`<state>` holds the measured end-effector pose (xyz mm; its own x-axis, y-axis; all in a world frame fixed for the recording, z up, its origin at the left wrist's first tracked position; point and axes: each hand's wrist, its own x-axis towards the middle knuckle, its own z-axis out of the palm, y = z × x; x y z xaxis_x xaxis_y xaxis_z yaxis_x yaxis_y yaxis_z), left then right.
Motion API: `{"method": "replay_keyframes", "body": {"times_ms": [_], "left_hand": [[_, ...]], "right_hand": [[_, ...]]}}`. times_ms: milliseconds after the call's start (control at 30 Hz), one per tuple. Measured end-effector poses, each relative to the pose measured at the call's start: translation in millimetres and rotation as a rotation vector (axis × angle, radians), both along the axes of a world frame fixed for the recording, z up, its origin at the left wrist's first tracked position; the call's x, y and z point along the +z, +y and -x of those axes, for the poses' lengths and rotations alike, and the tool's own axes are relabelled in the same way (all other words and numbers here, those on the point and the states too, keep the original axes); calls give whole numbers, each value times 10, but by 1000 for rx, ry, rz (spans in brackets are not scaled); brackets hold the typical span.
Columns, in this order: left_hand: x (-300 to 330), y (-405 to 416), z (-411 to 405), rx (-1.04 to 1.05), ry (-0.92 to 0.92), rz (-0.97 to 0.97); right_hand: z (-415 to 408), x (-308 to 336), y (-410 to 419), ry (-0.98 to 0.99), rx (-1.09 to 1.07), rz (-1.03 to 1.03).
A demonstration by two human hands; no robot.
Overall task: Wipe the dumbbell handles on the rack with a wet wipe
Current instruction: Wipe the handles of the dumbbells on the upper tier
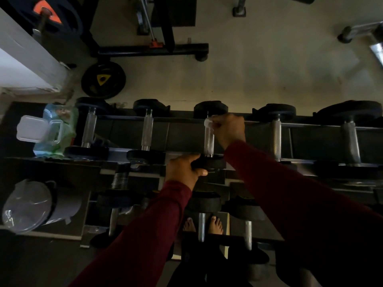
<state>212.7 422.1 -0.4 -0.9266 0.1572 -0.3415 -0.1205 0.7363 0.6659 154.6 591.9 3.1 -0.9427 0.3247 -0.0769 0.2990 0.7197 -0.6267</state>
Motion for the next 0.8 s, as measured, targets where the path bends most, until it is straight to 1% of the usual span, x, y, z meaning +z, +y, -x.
{"method": "replay_keyframes", "body": {"times_ms": [67,100,167,200,267,300,333,400,467,500,533,567,600,633,667,700,733,800], "left_hand": [[-5,-7,-5,9,-6,-27],[-5,-12,-6,5,-8,-33],[1,-28,-8,-12,0,-36],[0,-36,-12,-17,10,-45],[-5,-46,-19,-15,16,-64],[-12,-62,-23,-11,16,-69],[-25,-75,-25,-11,14,-70],[-35,-103,-29,-26,18,-56],[-43,-128,-35,-43,16,-55],[-35,-136,-44,-50,10,-65],[-19,-141,-55,-50,5,-75],[6,-143,-66,-44,7,-84],[23,-142,-79,-43,9,-92],[56,-136,-101,-55,13,-92],[94,-121,-127,-68,16,-85],[134,-106,-153,-73,20,-72],[166,-90,-174,-71,20,-64],[240,-43,-207,-55,25,-46]], "right_hand": [[-9,-25,26,27,201,-156],[-58,-62,53,1,312,-219],[-171,-166,127,-76,494,-265],[-216,-206,145,-99,616,-338],[-224,-250,159,-130,793,-489],[-167,-173,131,-131,812,-541],[-63,-129,82,-121,783,-570],[186,-97,-45,-107,649,-528],[342,-53,-108,-211,593,-636],[321,2,-146,-250,586,-698],[242,19,-166,-229,661,-731],[123,19,-163,-230,772,-736],[0,4,-159,-226,847,-687],[-114,25,-134,-220,876,-586],[-170,74,-90,-241,847,-469],[-195,133,-47,-252,786,-391],[-199,223,5,-275,675,-322],[-275,338,231,-258,377,-136]]}}
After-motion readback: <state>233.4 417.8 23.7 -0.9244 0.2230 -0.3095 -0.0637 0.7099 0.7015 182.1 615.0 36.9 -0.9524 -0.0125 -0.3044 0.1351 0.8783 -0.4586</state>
